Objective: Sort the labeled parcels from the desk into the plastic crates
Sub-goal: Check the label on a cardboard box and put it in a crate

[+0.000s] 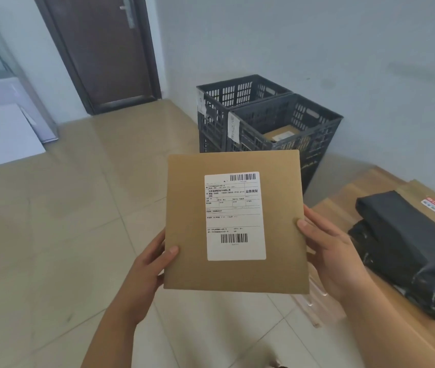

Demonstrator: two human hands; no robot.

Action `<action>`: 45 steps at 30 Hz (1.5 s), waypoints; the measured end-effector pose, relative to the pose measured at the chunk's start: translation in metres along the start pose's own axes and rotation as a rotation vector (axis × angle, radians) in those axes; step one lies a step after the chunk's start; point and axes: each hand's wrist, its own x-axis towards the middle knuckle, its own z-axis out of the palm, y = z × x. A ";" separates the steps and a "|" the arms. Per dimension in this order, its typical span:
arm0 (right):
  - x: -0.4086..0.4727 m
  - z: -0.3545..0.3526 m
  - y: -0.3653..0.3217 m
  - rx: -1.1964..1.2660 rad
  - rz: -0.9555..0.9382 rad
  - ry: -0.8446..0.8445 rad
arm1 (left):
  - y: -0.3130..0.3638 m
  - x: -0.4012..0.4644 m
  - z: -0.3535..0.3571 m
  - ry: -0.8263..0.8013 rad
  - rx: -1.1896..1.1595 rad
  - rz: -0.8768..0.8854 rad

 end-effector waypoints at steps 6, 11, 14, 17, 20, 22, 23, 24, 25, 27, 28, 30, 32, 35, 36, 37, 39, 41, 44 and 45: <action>0.050 0.025 0.007 -0.023 0.040 -0.026 | -0.006 0.039 -0.025 0.051 -0.029 -0.044; 0.125 0.055 0.009 0.012 0.090 -0.076 | 0.003 0.099 -0.047 0.093 -0.027 -0.078; 0.179 0.074 -0.001 0.038 0.096 -0.076 | 0.025 0.147 -0.059 0.121 -0.017 -0.084; 0.232 0.092 -0.013 0.024 0.091 -0.107 | 0.049 0.195 -0.071 0.137 0.003 -0.087; 0.279 0.113 -0.027 0.023 0.094 -0.139 | 0.069 0.235 -0.081 0.174 0.011 -0.074; 0.307 0.126 -0.031 0.022 0.098 -0.131 | 0.075 0.258 -0.090 0.190 0.015 -0.088; 0.319 0.131 -0.031 0.024 0.107 -0.128 | 0.076 0.269 -0.094 0.187 0.007 -0.101; 0.330 0.137 -0.032 0.025 0.116 -0.131 | 0.076 0.278 -0.099 0.183 -0.003 -0.114; 0.341 0.143 -0.034 0.024 0.124 -0.138 | 0.076 0.288 -0.104 0.183 -0.010 -0.124; 0.362 0.154 -0.037 0.006 0.129 -0.155 | 0.075 0.312 -0.113 0.183 -0.031 -0.137; 0.374 0.160 -0.039 -0.007 0.128 -0.157 | 0.074 0.325 -0.117 0.177 -0.043 -0.144; 0.400 0.171 -0.041 -0.033 0.133 -0.141 | 0.075 0.356 -0.125 0.165 -0.055 -0.157; 0.427 0.181 -0.045 -0.075 0.138 -0.114 | 0.080 0.391 -0.134 0.151 -0.054 -0.154; 0.471 0.197 -0.055 -0.124 0.133 -0.057 | 0.095 0.455 -0.147 0.102 -0.064 -0.149; 0.487 0.202 -0.059 -0.128 0.131 -0.022 | 0.102 0.478 -0.150 0.085 -0.070 -0.147; 0.502 0.207 -0.064 -0.117 0.123 0.014 | 0.111 0.501 -0.153 0.072 -0.078 -0.144; 0.535 0.218 -0.074 -0.062 0.115 0.118 | 0.131 0.549 -0.156 0.074 -0.096 -0.132; 0.564 0.229 -0.086 -0.005 0.121 0.251 | 0.153 0.596 -0.151 0.110 -0.116 -0.114; 0.605 0.247 -0.102 0.131 0.163 0.391 | 0.180 0.665 -0.132 0.172 -0.123 -0.081; 0.617 0.253 -0.105 0.200 0.184 0.416 | 0.188 0.685 -0.122 0.177 -0.120 -0.073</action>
